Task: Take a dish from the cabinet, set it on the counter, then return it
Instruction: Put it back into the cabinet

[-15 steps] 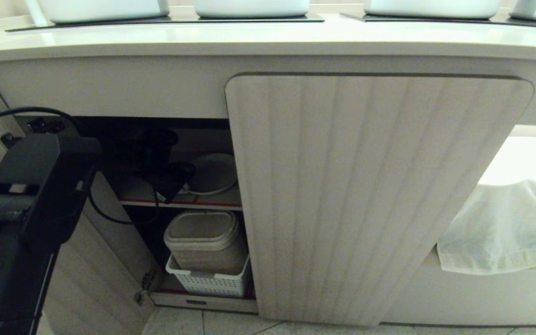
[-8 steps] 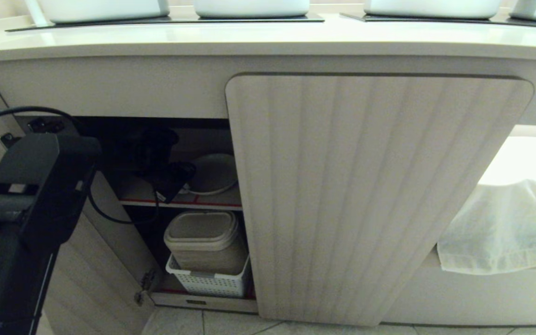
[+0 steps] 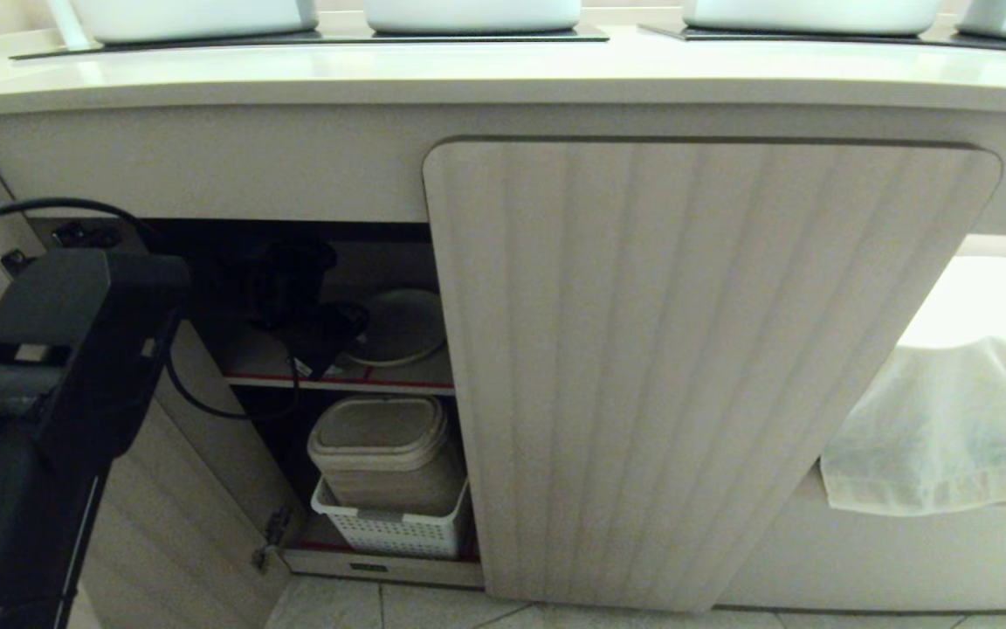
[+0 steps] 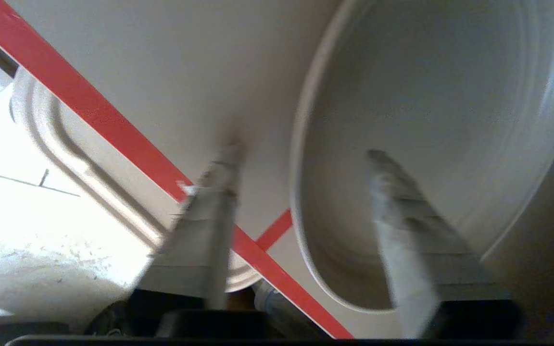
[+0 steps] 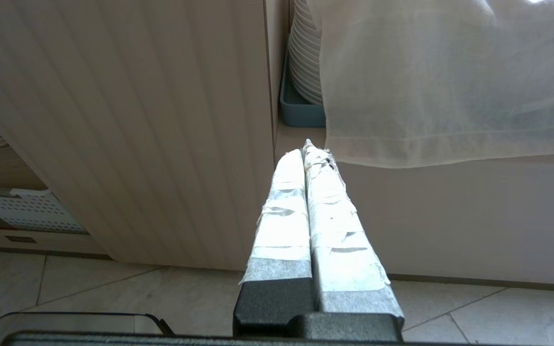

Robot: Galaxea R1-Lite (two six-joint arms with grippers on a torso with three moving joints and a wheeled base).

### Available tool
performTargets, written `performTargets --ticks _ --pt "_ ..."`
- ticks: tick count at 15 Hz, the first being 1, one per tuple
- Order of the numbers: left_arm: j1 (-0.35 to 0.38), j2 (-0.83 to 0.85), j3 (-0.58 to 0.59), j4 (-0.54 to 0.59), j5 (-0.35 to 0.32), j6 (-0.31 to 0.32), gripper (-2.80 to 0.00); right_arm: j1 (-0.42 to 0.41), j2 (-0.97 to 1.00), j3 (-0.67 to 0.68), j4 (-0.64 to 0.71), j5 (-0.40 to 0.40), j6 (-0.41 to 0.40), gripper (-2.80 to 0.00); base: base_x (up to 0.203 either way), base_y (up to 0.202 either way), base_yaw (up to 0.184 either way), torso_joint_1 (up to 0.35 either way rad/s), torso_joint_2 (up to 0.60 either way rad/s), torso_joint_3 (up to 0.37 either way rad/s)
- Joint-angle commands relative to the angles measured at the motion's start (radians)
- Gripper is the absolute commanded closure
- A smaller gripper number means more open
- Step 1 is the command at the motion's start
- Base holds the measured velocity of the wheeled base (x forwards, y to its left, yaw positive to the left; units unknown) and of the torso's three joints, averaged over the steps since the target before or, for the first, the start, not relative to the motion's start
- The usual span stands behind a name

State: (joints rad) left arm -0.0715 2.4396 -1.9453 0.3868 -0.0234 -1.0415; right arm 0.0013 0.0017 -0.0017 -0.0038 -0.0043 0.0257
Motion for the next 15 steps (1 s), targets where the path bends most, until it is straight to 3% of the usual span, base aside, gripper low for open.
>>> performTargets --ticks 1,15 --pt "-0.001 -0.008 -0.001 0.003 0.003 -0.006 -2.80 0.000 0.000 0.000 -0.001 0.000 0.000 0.00 0.000 0.000 0.000 0.000 0.00 0.000" --pt "-0.020 -0.118 0.174 -0.039 0.055 0.026 -2.80 0.000 0.000 0.000 -0.001 0.000 0.000 0.00 0.000 0.000 0.000 0.000 0.00 0.000"
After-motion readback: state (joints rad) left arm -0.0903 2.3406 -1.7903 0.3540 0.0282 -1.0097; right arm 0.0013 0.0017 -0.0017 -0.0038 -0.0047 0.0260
